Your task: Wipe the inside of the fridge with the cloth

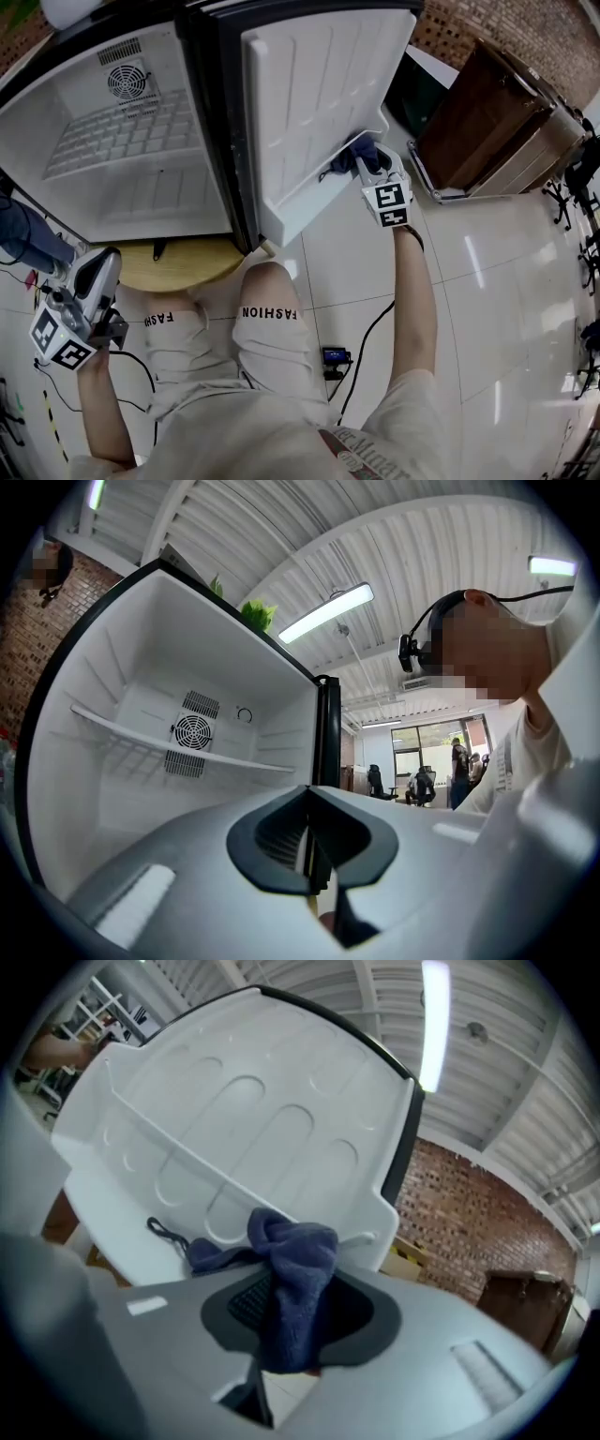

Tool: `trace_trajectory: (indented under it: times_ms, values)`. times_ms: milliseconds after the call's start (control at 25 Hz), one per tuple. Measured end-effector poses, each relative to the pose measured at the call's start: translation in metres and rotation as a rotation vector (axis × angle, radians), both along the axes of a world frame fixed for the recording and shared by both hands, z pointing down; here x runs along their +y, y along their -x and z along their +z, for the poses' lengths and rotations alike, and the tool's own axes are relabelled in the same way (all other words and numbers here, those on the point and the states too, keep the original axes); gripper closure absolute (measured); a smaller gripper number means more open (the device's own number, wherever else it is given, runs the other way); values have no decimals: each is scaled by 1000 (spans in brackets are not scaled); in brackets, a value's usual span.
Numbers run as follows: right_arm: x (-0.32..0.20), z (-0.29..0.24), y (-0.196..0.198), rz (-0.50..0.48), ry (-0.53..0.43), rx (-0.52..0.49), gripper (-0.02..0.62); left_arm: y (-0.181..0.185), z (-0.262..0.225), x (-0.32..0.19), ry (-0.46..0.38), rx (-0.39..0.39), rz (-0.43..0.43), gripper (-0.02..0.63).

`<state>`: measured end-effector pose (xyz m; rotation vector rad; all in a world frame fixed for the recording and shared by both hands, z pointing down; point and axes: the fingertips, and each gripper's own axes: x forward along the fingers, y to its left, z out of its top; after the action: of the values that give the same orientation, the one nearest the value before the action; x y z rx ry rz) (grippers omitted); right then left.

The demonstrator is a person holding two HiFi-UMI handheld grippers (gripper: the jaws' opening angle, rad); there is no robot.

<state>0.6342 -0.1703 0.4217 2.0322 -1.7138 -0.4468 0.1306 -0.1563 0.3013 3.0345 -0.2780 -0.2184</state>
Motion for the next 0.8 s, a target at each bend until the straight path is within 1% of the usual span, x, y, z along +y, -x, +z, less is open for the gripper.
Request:
trace_trajectory:
  times_ms: [120, 200, 280, 360, 440, 520, 640, 800]
  values:
    - [5, 0, 6, 67, 44, 90, 491, 2, -2, 2, 6, -5, -5, 604]
    - [28, 1, 16, 74, 41, 87, 488, 5, -4, 1, 17, -15, -15, 604]
    - [57, -8, 28, 56, 1, 52, 488, 7, -6, -3, -5, -32, -28, 604]
    - [85, -28, 43, 40, -57, 24, 486, 7, -5, -8, -61, -46, -34, 604]
    - [119, -42, 72, 27, -105, -36, 485, 10, 2, -11, -92, -52, -39, 604]
    - [153, -47, 109, 21, -129, -96, 485, 12, 11, -16, -78, -52, -36, 604]
    - [190, -51, 161, -15, -142, -140, 483, 8, 23, -18, -38, -49, -25, 604]
    - [216, -48, 207, -56, -130, -278, 483, 3, 44, -14, 4, -74, -18, 604]
